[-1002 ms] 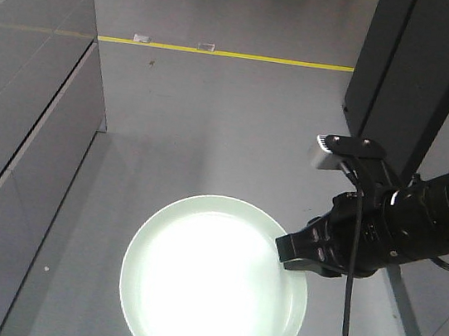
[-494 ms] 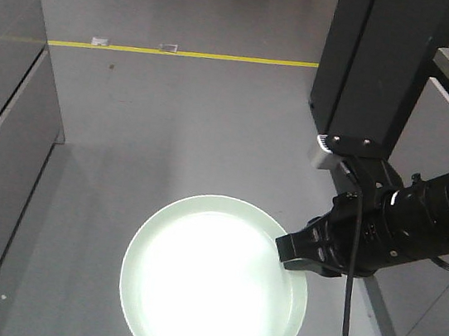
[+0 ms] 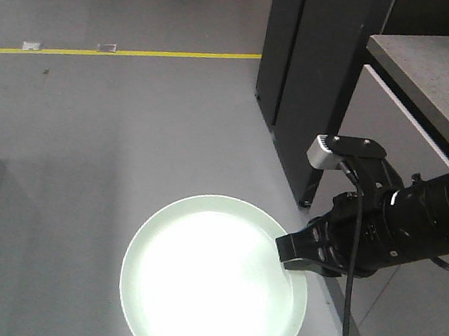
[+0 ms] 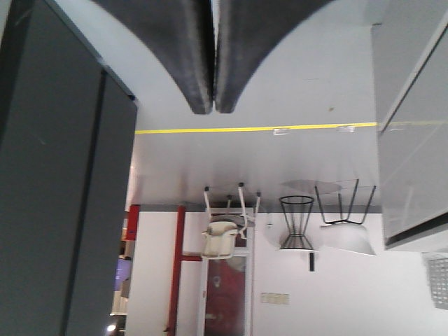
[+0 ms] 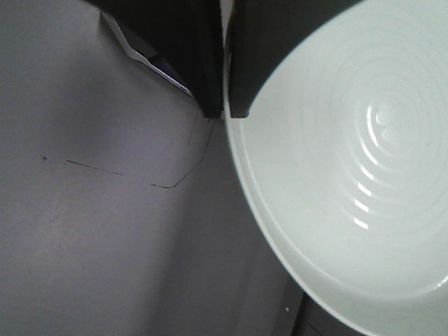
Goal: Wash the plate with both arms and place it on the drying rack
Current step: 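Hold the plate in the right gripper while turning toward the sink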
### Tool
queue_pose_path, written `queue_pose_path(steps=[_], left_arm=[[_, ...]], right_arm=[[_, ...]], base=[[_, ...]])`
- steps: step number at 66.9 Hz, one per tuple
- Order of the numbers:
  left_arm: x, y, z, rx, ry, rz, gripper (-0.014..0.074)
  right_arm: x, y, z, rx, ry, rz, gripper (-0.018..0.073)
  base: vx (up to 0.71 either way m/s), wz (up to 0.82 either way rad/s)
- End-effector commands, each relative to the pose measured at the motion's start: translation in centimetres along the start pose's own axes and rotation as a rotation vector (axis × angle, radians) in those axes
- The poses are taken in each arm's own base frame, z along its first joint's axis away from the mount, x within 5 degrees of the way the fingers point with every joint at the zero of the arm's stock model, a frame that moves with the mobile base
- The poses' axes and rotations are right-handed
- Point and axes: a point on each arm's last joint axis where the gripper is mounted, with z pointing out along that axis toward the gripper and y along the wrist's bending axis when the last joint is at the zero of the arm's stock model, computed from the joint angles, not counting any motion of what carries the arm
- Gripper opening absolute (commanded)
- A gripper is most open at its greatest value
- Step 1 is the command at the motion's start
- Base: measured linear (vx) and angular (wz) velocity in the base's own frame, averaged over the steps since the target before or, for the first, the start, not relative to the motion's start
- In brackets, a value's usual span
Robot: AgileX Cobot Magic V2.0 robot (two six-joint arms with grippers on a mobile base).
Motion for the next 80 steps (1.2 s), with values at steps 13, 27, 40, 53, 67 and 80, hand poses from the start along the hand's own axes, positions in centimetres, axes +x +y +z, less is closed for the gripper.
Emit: queue_pose_path(steps=[13,27,40,53,67,80], left_arm=[[-1.69,-0.10,-0.26,0.008,-0.116,0.000,-0.0006],[-1.69,-0.10,-0.26,0.008,-0.116,0.000,-0.0006],[-1.69,-0.10,-0.26,0.008,-0.116,0.000,-0.0006],[-1.69,-0.10,-0.26,0.008,-0.116,0.000,-0.0006],[-1.69,-0.10,-0.26,0.008,-0.116,0.000,-0.0006],[-1.69,-0.10,-0.26,0.008,-0.116,0.000,-0.0006]], right_arm=[[-0.78,0.73,-1.48,-0.017,-0.087,-0.008,-0.0001],[-0.78,0.73,-1.48,-0.017,-0.087,-0.008,-0.0001],[-0.78,0.73,-1.48,-0.017,-0.087,-0.008,-0.0001],[-0.78,0.73,-1.48,-0.017,-0.087,-0.008,-0.0001],[-0.75,0.74,-1.48,-0.018,-0.084,-0.007,-0.0001],[-0.75,0.74,-1.48,-0.018,-0.084,-0.007,-0.0001]], base=[[0.08,-0.30],[0.08,-0.31],[0.08,-0.30],[0.08,-0.31],[0.08,-0.32],[0.10,-0.25]])
